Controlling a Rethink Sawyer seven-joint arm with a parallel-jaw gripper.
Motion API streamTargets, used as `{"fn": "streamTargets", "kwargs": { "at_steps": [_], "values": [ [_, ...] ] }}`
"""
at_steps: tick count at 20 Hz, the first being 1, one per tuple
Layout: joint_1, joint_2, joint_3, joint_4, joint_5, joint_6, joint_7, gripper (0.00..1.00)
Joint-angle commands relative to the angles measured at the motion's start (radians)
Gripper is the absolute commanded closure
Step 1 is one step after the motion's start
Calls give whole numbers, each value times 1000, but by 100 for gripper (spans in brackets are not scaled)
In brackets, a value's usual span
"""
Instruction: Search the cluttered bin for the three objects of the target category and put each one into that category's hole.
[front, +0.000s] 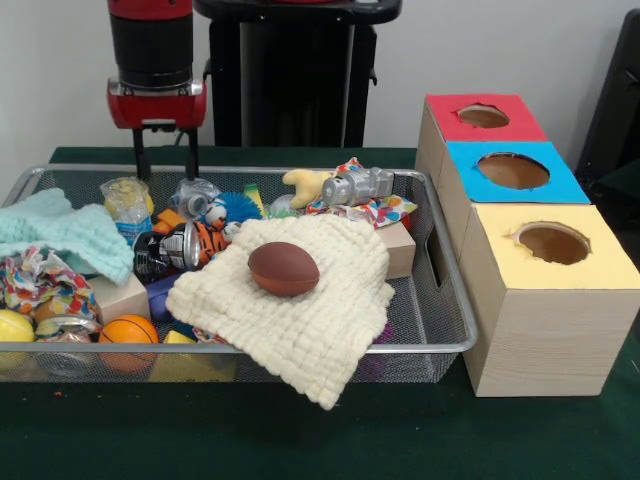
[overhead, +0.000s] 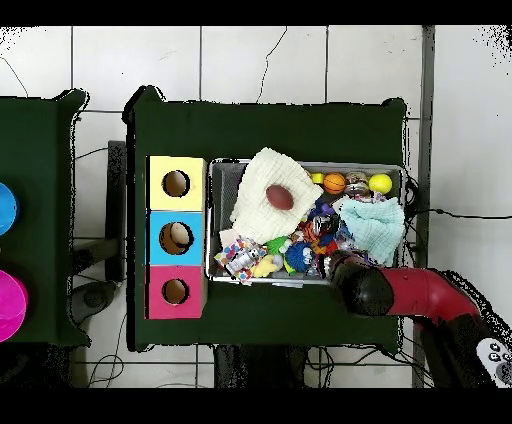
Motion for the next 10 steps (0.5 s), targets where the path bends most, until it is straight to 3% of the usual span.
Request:
{"fn": "streamTargets", "kwargs": {
  "at_steps": [1, 10],
  "values": [
    [-35, 26, 114, -89, -70, 7, -158, 0],
    [-62, 19, 159, -114, -55, 81, -180, 0]
  ]
}}
